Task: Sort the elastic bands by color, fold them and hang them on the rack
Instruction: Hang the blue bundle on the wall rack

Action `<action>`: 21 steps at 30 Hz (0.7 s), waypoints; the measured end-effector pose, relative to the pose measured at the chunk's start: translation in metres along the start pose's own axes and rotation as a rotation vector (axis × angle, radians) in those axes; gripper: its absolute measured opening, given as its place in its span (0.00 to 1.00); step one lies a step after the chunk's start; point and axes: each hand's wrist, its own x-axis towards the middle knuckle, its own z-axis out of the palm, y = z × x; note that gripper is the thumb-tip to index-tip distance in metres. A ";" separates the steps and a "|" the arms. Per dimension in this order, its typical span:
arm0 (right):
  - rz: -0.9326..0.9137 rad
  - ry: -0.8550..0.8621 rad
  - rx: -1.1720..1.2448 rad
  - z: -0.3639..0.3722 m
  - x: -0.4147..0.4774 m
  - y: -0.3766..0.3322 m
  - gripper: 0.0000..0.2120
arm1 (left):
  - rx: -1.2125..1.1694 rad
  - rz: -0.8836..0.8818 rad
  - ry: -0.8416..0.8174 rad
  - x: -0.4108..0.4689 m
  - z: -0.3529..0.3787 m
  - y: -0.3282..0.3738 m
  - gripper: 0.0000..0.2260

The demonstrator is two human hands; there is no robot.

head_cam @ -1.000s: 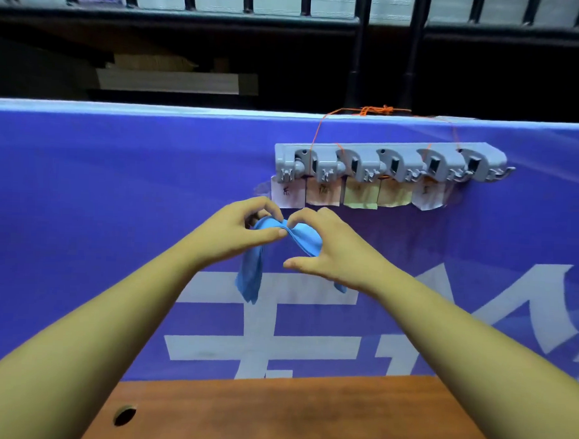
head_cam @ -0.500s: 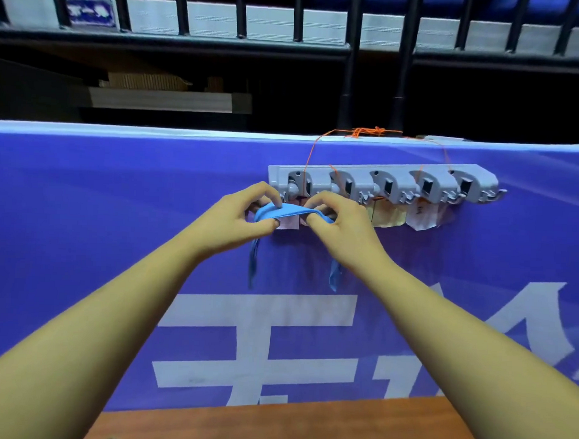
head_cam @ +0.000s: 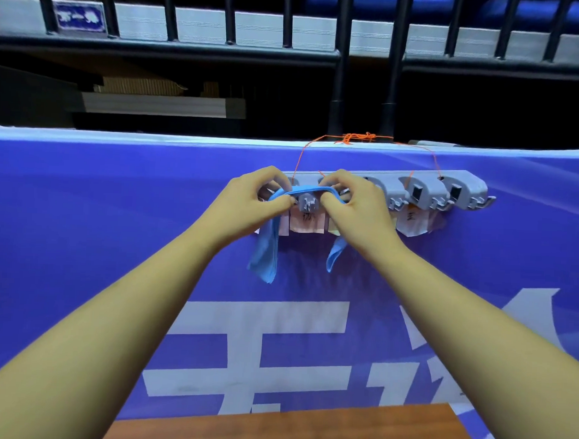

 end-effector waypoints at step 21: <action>0.116 0.105 -0.153 -0.158 0.006 0.088 0.07 | 0.002 0.048 -0.060 0.070 0.154 0.087 0.03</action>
